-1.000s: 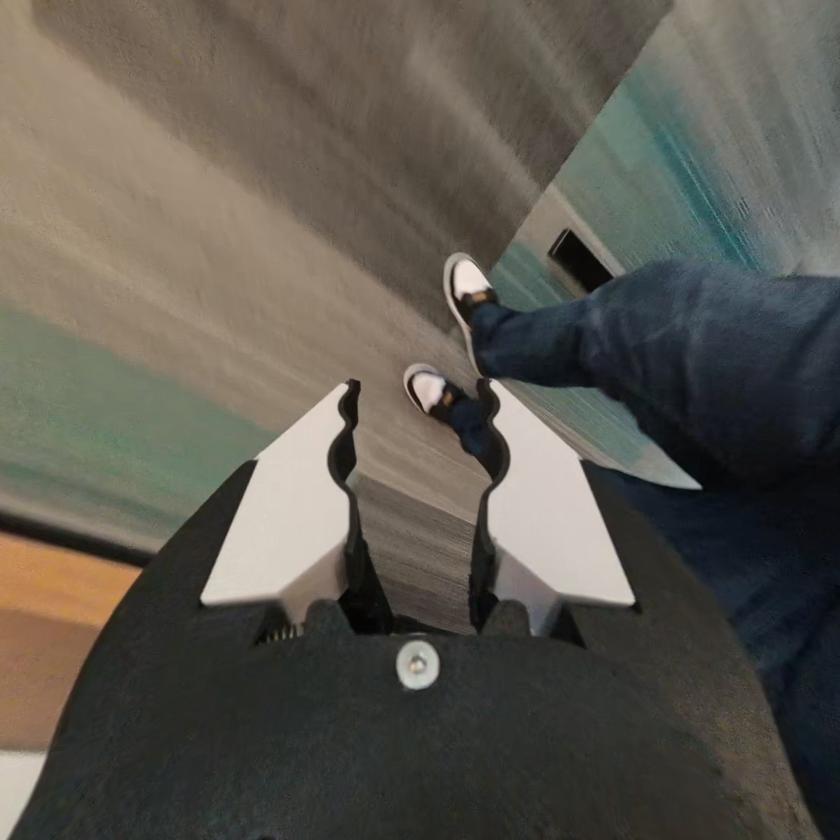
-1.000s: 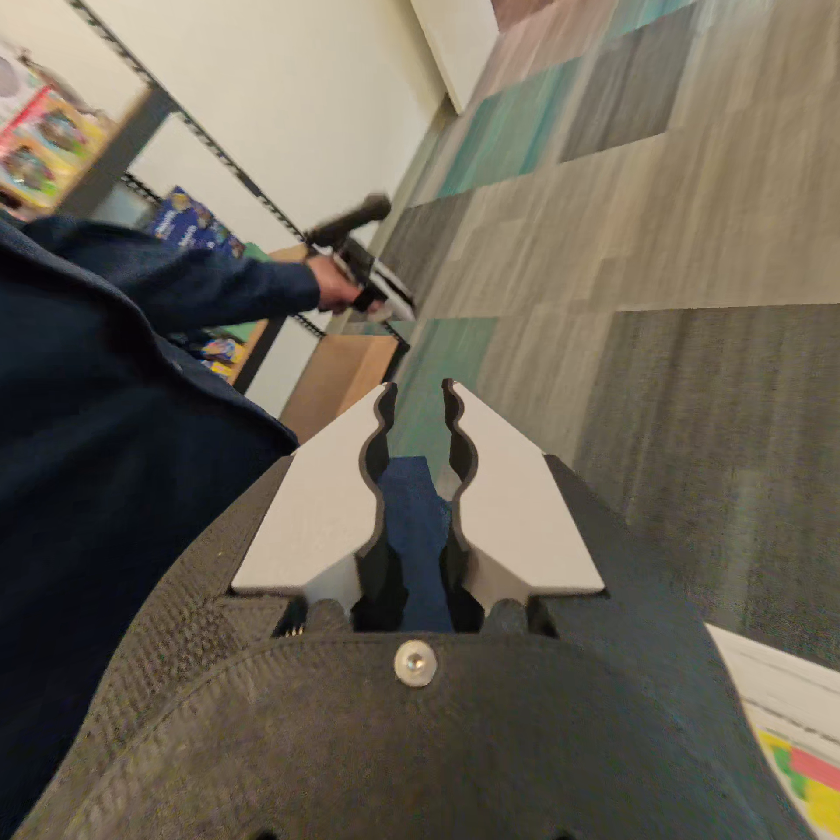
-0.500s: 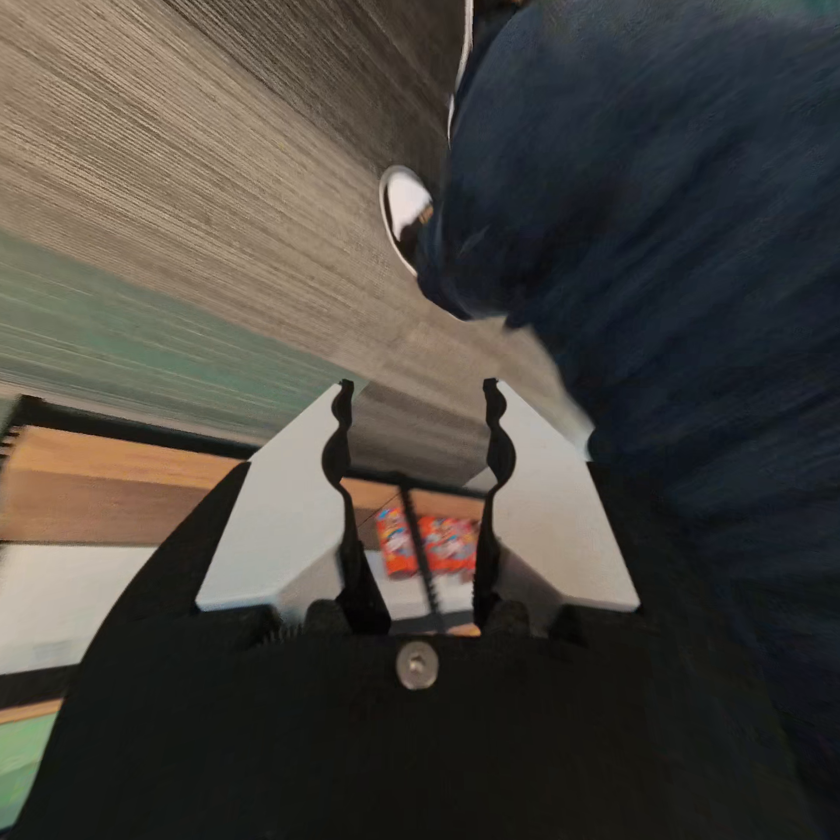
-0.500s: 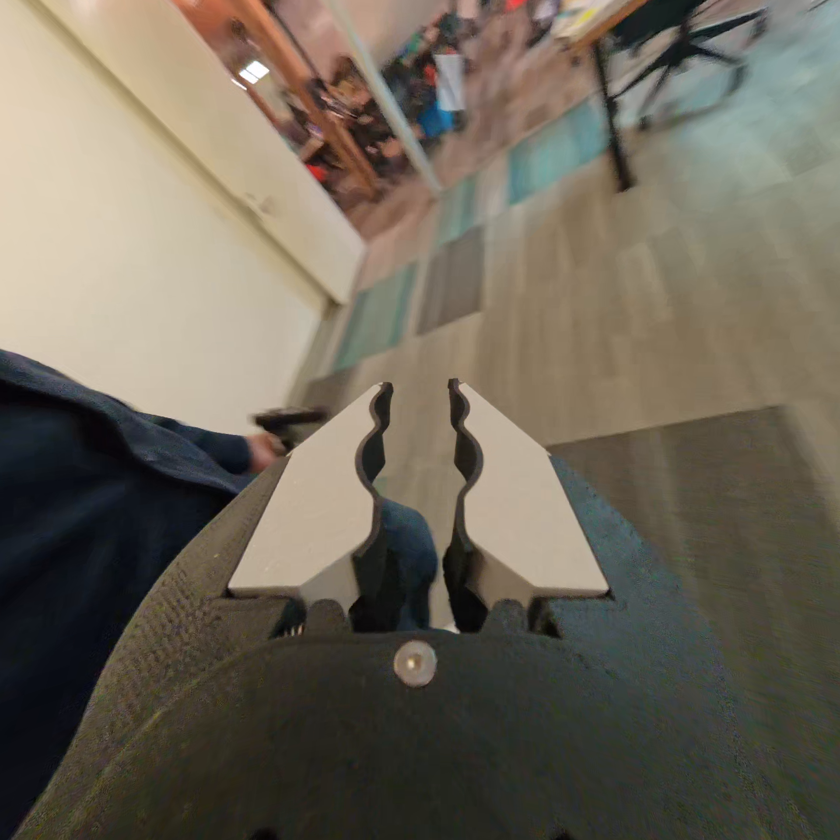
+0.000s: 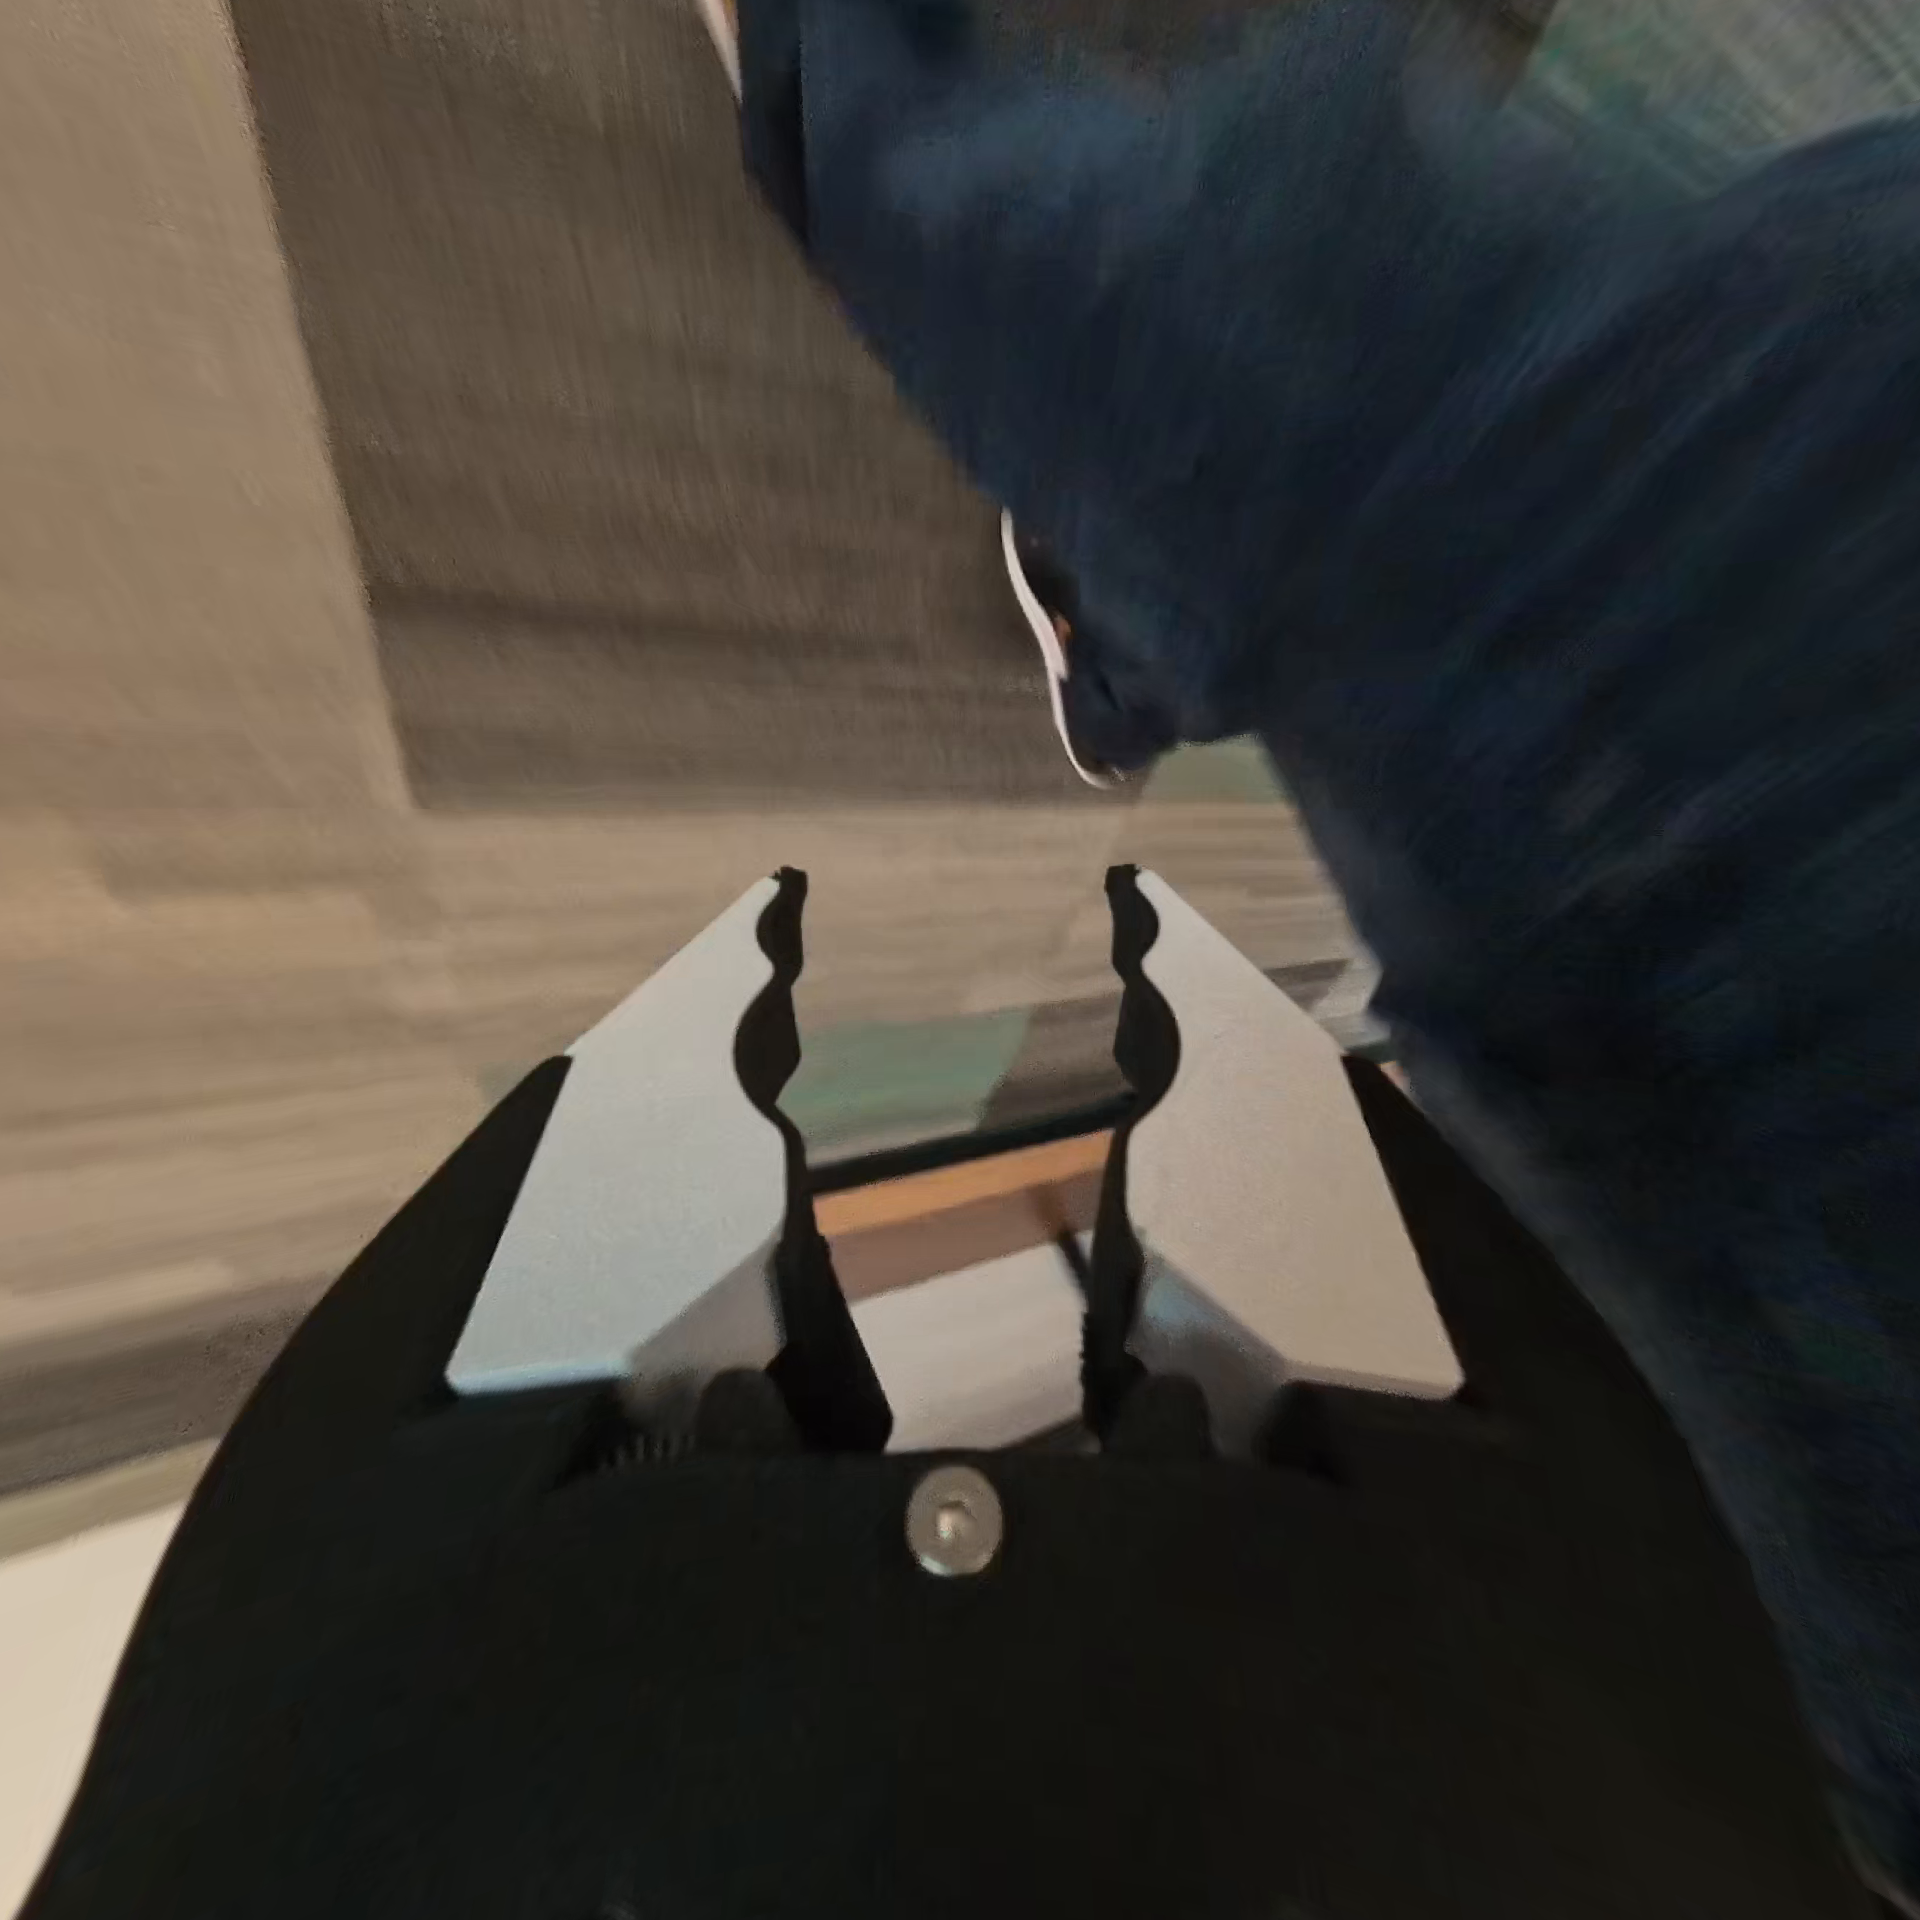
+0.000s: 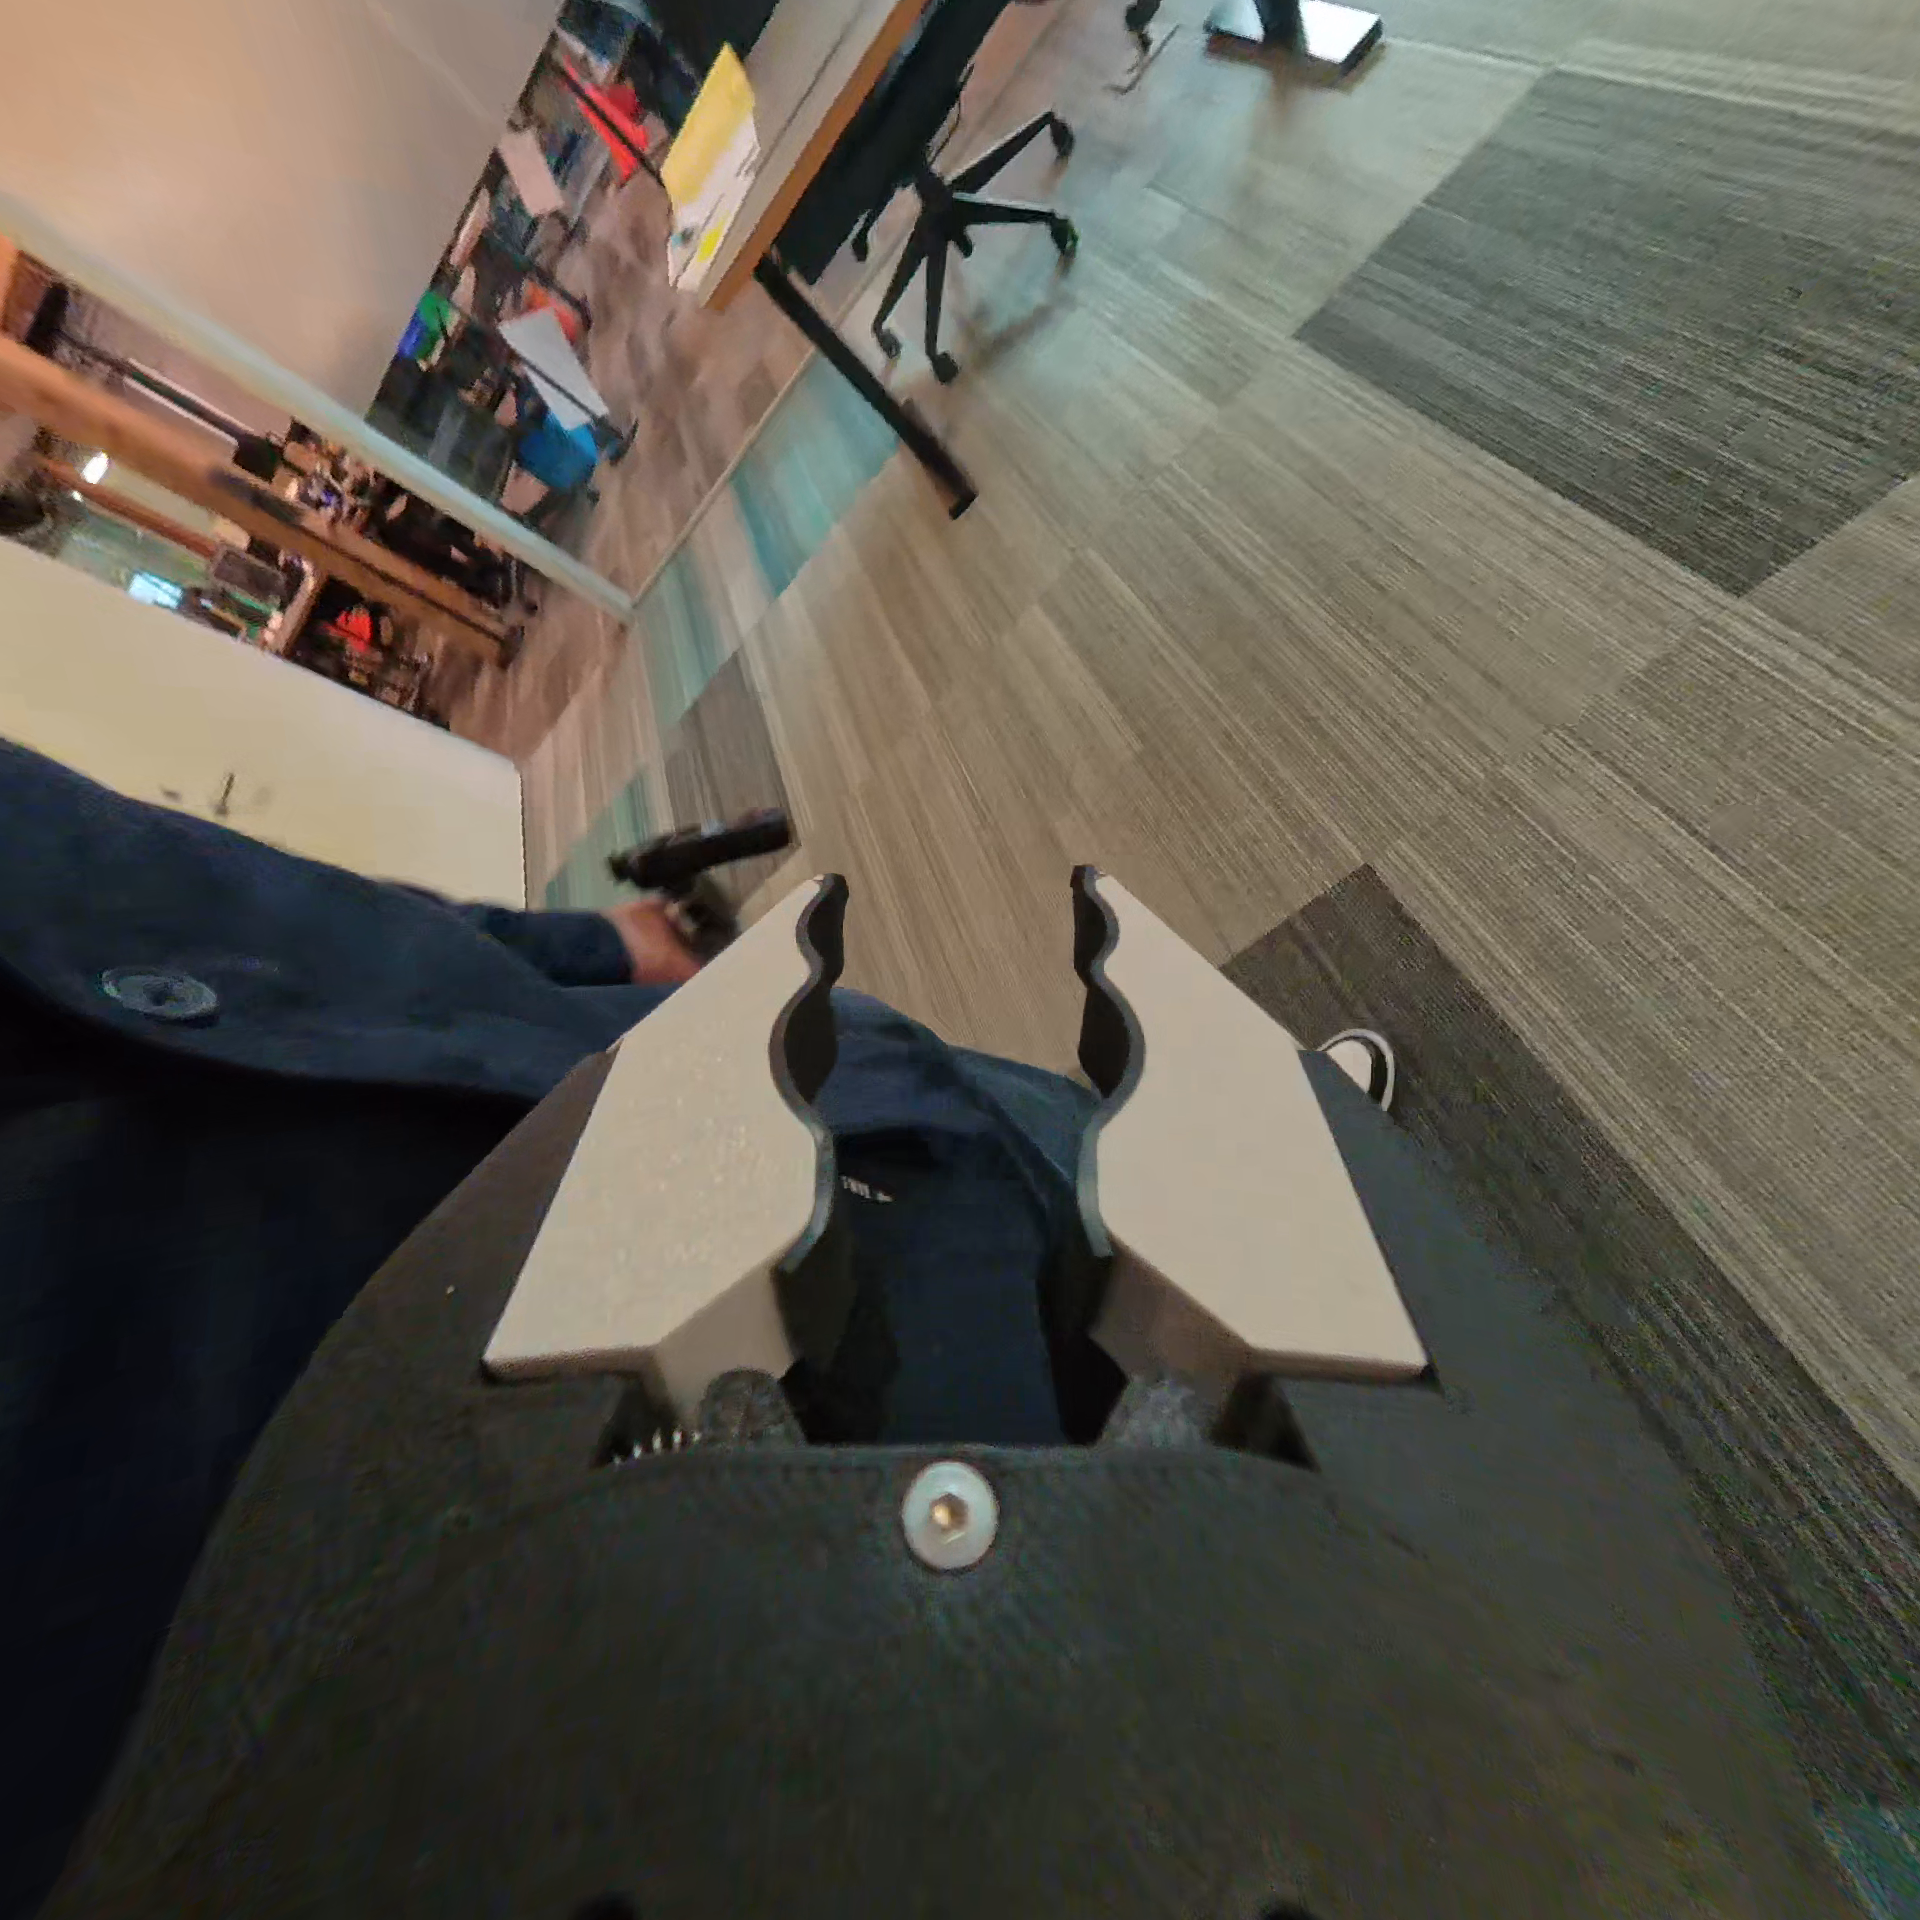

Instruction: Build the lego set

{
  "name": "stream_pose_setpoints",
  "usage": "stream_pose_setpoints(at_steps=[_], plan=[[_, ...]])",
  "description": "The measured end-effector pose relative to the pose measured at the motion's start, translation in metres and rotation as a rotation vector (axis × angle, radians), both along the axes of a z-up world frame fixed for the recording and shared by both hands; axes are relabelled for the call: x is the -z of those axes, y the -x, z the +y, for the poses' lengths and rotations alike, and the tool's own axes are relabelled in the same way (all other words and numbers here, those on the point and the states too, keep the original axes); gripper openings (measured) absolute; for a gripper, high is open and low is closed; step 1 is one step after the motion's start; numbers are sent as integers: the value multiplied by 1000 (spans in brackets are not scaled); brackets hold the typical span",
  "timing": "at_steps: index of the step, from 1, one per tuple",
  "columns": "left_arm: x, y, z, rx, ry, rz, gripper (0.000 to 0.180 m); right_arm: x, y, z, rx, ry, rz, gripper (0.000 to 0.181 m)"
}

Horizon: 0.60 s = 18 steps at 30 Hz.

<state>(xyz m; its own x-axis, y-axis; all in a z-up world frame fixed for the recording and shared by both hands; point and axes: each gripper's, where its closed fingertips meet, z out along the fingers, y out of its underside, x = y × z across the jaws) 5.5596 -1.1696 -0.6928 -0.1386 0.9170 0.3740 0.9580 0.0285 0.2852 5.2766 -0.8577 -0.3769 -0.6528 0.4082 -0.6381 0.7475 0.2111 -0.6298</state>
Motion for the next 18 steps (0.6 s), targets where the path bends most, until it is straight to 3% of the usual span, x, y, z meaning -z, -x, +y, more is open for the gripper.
stream_pose_setpoints(at_steps=[4, 8, 11, 14, 18], plan=[[-24, 247, -49, 336, 91, 157, 63, 6, 82, 4, 79, -123, 66, 48], [-73, 480, -29, 340, 76, 407, 63, 17, 170, 27, 166, -144, 73, 51], [-90, 590, 0, 368, 80, 498, 65, 39, 247, 54, 220, -112, 42, 51], [-74, 627, 32, 400, 109, 449, 67, 50, 335, 86, 221, -56, 11, 52], [-28, 573, 70, 387, 104, 112, 68, 61, 464, 151, 198, -162, 69, 55]])
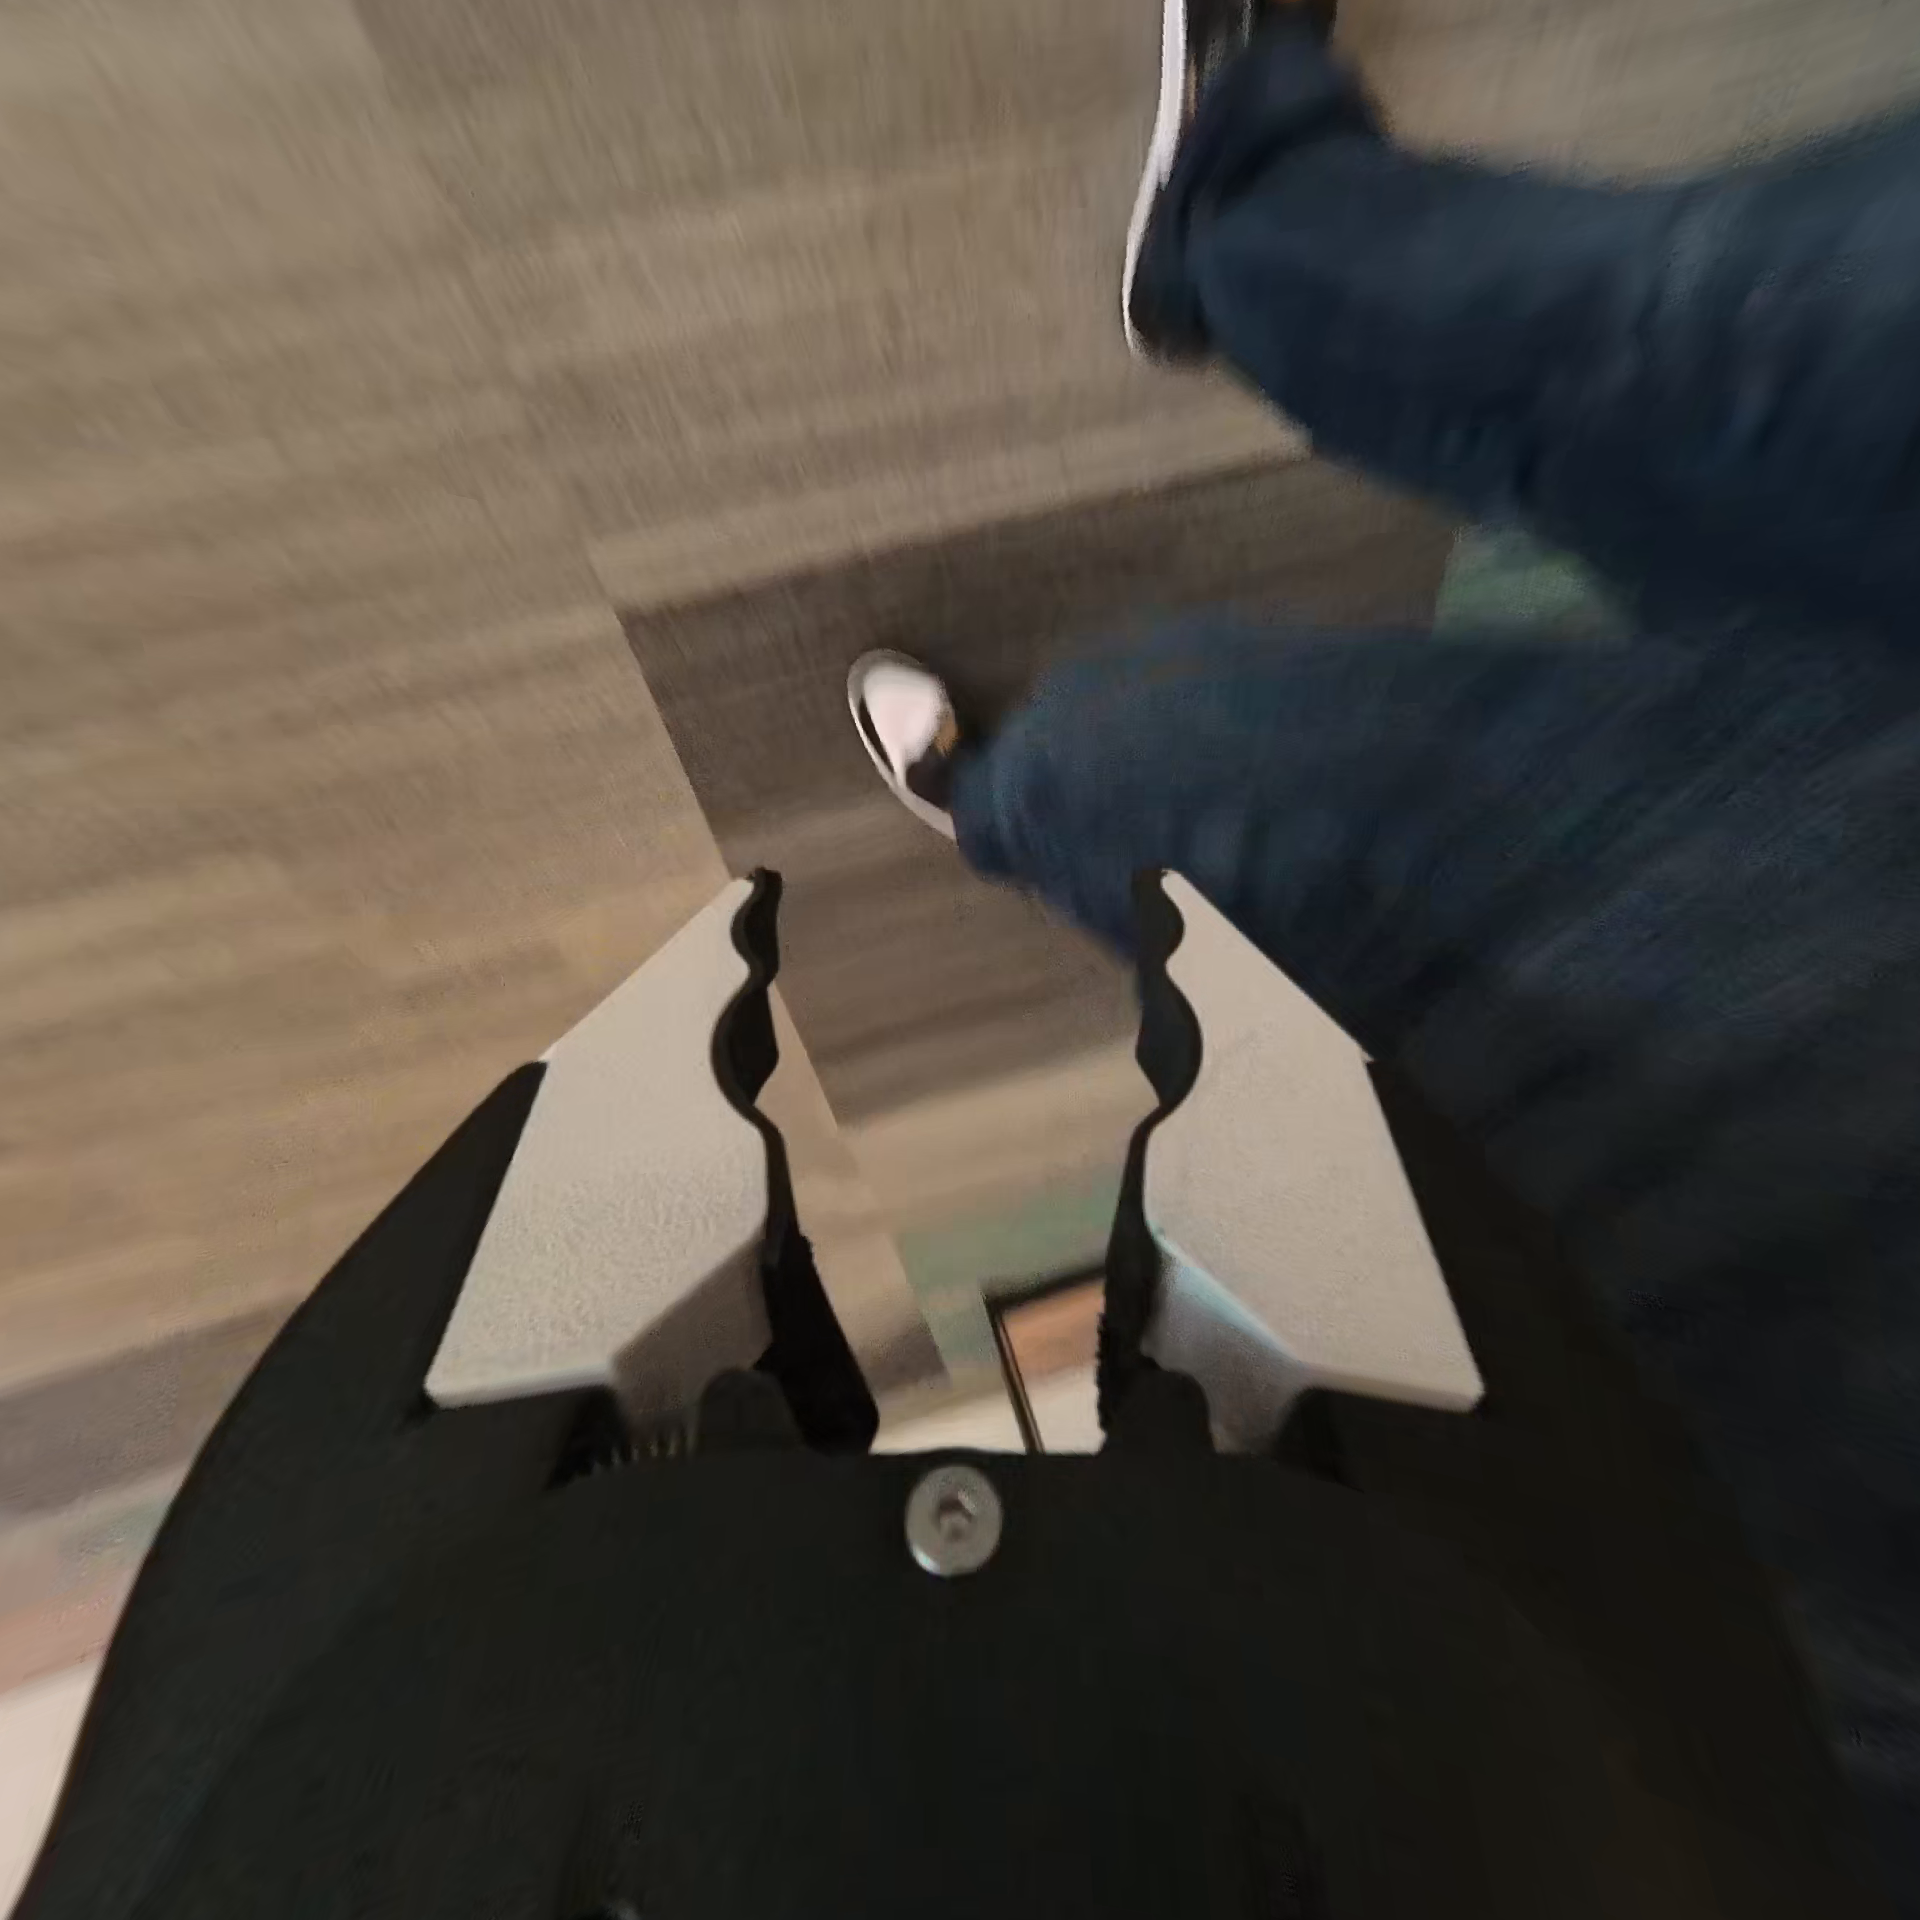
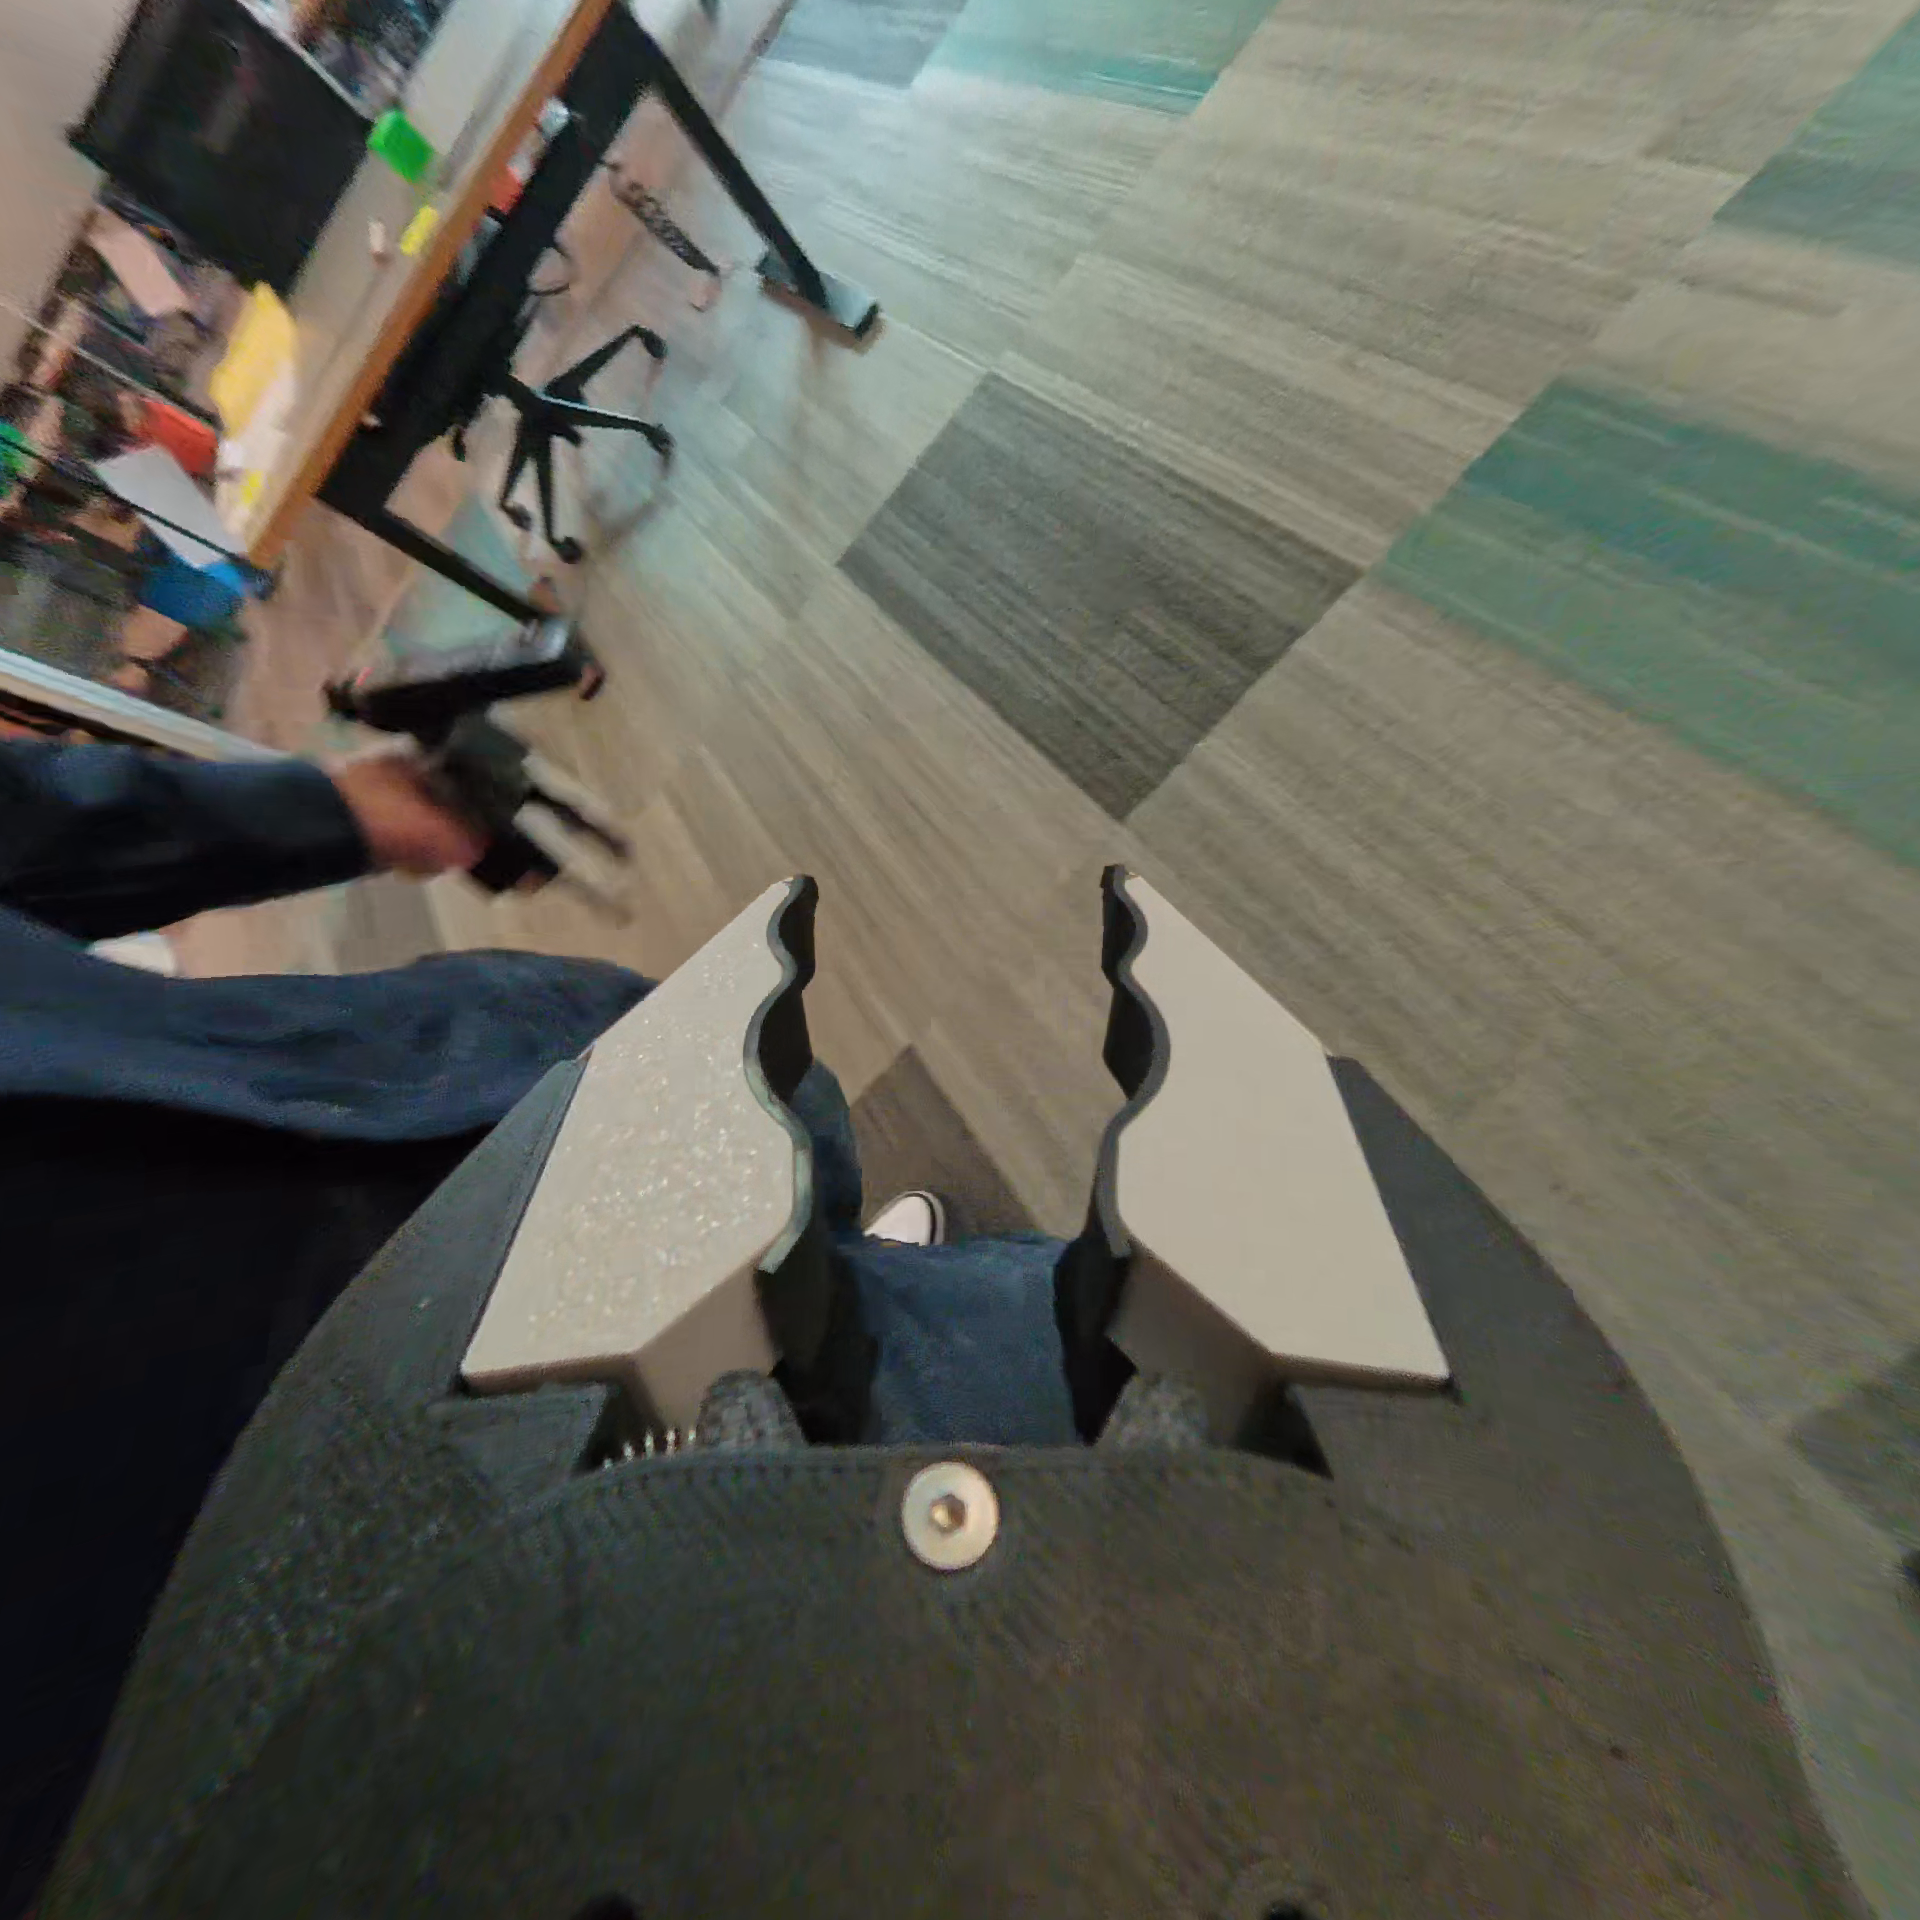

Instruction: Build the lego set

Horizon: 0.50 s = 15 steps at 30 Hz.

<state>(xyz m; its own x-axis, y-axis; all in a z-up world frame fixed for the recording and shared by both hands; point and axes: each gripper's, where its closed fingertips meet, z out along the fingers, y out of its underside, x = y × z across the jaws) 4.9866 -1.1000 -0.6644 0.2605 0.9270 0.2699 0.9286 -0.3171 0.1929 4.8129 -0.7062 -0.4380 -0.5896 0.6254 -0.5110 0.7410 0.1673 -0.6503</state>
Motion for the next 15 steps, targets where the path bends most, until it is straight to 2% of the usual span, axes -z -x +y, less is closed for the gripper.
stream_pose_setpoints(at_steps=[2, 5, 8, 11, 15], plan=[[7, -33, 13, 1, 19, -177, 70, 8, 67, 34, 25, -18, -3, 57], [-4, -29, 32, -6, -4, -286, 70, 37, 152, 80, 65, -78, -21, 62], [-7, 32, 43, -22, 1, -271, 69, 85, 226, 113, 119, -111, -100, 75], [3, 122, 64, -25, -34, -224, 68, 141, 286, 132, 156, -110, -207, 78], [26, 247, 98, 131, -66, -208, 69, 214, 349, 158, 138, -265, -283, 79]])
